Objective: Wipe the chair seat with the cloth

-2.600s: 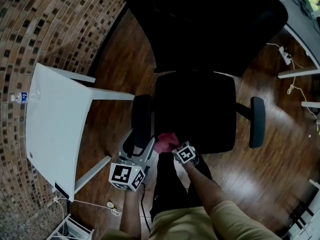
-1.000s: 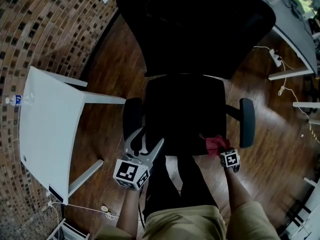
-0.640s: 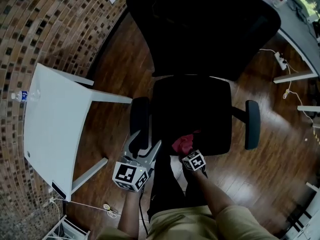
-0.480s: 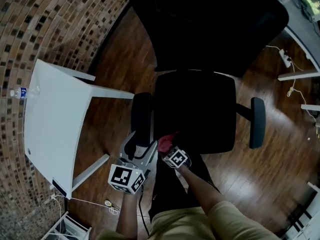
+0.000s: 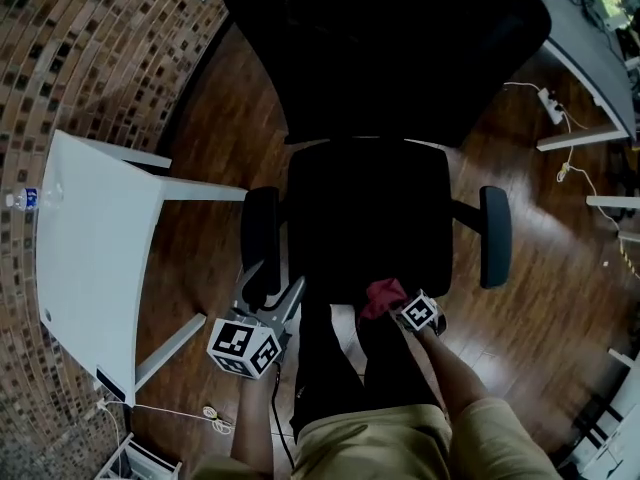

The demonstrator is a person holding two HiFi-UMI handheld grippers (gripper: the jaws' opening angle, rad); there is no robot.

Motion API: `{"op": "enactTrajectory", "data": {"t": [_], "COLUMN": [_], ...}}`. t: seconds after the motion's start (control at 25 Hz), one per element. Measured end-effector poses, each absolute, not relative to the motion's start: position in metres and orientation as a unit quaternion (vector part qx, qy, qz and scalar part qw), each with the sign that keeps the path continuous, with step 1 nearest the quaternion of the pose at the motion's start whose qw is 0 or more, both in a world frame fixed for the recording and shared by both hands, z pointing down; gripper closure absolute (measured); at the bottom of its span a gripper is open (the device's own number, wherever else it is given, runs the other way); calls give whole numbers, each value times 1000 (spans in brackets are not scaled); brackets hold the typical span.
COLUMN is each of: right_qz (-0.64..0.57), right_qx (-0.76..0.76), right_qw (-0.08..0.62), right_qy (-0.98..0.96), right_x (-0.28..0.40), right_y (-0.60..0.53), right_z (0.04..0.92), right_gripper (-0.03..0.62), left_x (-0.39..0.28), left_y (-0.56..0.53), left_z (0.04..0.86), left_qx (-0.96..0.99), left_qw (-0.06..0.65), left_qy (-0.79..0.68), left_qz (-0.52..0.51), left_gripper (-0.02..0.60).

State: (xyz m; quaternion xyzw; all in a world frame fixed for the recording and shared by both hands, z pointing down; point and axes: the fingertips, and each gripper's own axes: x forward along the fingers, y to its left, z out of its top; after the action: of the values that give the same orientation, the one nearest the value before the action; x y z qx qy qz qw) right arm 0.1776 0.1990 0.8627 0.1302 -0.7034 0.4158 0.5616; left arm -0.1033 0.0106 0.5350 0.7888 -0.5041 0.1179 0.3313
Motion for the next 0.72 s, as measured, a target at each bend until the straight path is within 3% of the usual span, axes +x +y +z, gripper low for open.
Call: {"op": "enactTrajectory", "data": {"t": [0.16,0.32,0.52,0.72], "right_qz": [411,450,457,394], "right_qx": [243,348,331,302], "right_qw": [585,546,406,234], "right_qy": [-656,-615,-719,-836], "right_x": [300,344,284,191], "right_y": [171,164,125,79], "right_z": [855,852,797,667], "right_gripper": [574,574,574,576], "left_x": [-87,-85,-66,-38], "left_y": [-1,6,9,12], "left_z": [522,519,477,401], "left_qx": [801,799,802,815], "left_qw": [311,298,277,230], "left_qy": [-500,-507,-519,-526], "left_qz": [111,121,110,85], "left_gripper": [301,301,301,302]}}
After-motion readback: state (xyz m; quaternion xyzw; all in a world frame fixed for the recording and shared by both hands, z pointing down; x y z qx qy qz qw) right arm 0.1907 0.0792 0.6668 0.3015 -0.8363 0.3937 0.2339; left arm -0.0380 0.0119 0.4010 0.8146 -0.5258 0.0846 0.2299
